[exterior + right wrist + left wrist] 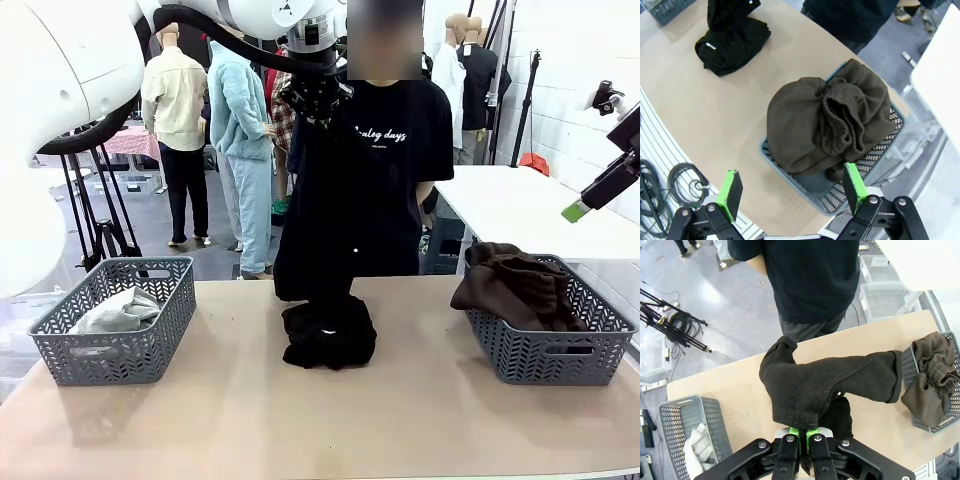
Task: Sort the tops and bottoms.
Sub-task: Lift clothes from the center of the table with your left hand, then sort the clothes according to human instructions.
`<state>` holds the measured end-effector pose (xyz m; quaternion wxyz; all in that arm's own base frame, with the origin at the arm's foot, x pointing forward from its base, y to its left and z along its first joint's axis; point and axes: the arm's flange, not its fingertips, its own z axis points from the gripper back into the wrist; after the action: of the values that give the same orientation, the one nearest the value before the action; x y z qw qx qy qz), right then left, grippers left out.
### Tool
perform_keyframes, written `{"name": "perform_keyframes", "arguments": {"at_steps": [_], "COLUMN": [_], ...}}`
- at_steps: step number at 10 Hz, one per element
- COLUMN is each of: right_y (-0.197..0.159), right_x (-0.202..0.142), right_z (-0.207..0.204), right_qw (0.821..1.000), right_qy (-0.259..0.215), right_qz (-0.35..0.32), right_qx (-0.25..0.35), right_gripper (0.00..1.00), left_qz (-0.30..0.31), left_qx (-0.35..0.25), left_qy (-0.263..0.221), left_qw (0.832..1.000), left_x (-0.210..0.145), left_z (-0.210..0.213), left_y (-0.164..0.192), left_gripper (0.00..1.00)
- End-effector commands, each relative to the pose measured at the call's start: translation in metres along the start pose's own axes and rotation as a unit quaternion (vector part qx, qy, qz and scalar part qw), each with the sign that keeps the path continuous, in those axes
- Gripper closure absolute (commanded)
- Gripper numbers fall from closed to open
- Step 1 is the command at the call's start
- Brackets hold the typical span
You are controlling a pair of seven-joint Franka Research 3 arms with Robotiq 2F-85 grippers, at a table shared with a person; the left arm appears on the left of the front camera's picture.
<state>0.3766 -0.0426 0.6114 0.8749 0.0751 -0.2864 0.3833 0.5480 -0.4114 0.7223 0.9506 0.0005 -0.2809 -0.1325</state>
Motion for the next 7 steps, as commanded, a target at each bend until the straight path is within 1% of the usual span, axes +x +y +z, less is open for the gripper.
{"name": "perform_keyframes", "arguments": {"at_steps": [1,7], "right_y": [-0.0008,-0.0008], "right_x": [0.0019,0.0019], "right_z": [-0.0002,-0.0002], "right_qw": [1.000,1.000], "right_qy": [-0.001,-0.001], "right_qz": [-0.004,-0.004], "right_qx": [0.005,0.005], "right_gripper": [0.00,0.00], "left_qz": [0.000,0.000], "left_qx": [0.004,0.004], "left_qy": [-0.004,-0.004], "left_qw": [1.000,1.000], "left_x": [0.0000,0.0000], "left_z": [0.0069,0.0069], "left_y": [0.0025,0.0025], "left_gripper": [1.00,1.00]}}
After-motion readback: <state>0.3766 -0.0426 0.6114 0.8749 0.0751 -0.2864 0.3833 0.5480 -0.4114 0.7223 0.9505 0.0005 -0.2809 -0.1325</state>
